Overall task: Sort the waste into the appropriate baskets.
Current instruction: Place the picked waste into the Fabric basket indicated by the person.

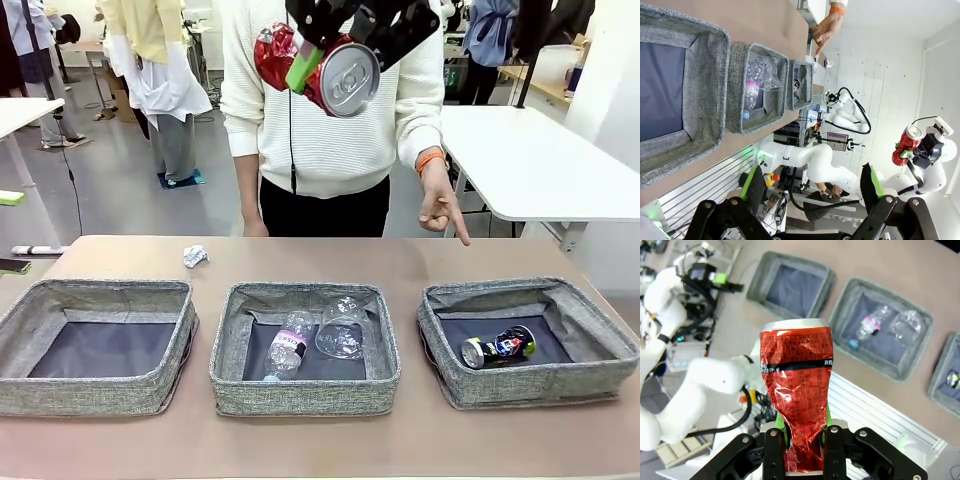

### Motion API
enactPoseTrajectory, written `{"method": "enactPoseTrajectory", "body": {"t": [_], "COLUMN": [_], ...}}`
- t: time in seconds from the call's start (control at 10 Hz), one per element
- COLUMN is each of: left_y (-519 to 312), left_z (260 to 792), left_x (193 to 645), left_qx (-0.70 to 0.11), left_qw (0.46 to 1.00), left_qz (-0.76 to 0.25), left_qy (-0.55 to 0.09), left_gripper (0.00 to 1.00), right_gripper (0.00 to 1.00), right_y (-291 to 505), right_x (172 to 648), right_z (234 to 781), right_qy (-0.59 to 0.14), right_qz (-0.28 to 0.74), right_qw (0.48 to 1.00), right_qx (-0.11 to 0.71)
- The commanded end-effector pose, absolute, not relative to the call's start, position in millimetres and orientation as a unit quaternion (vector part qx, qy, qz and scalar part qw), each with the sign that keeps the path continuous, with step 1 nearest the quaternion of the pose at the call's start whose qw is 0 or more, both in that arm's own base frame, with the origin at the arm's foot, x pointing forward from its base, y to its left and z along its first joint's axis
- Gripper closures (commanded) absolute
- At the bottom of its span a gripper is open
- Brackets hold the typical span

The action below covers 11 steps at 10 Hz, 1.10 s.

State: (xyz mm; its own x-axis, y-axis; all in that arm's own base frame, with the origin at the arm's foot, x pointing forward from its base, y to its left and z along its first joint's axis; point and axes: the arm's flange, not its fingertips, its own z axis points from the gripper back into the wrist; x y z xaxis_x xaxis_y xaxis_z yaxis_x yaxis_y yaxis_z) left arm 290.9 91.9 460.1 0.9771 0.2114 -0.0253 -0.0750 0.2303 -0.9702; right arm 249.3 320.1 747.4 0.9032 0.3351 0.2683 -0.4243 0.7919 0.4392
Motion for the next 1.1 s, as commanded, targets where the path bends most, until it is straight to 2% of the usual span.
{"method": "enactPoseTrajectory", "body": {"t": [0.0, 0.5, 0.6, 0.8, 1.0], "left_y": [92, 92, 92, 92, 92], "left_z": [461, 461, 461, 461, 461], "left_x": [291, 291, 291, 291, 291], "left_qx": [-0.618, -0.618, -0.618, -0.618, -0.618], "left_qw": [0.779, 0.779, 0.779, 0.779, 0.779], "left_qz": [0.086, 0.086, 0.086, 0.086, 0.086], "left_qy": [-0.064, -0.064, -0.064, -0.064, -0.064], "left_gripper": [0.0, 0.0, 0.0, 0.0, 0.0], "right_gripper": [0.71, 0.71, 0.71, 0.71, 0.71], "right_y": [318, 320, 324, 270, 199], "right_x": [248, 249, 242, 278, 297], "right_z": [744, 747, 745, 671, 580], "right_qy": [-0.093, -0.089, -0.122, -0.097, -0.066], "right_qz": [0.198, 0.201, 0.233, 0.19, 0.11], "right_qw": [0.943, 0.942, 0.947, 0.957, 0.976], "right_qx": [0.252, 0.252, 0.182, 0.197, 0.174]}}
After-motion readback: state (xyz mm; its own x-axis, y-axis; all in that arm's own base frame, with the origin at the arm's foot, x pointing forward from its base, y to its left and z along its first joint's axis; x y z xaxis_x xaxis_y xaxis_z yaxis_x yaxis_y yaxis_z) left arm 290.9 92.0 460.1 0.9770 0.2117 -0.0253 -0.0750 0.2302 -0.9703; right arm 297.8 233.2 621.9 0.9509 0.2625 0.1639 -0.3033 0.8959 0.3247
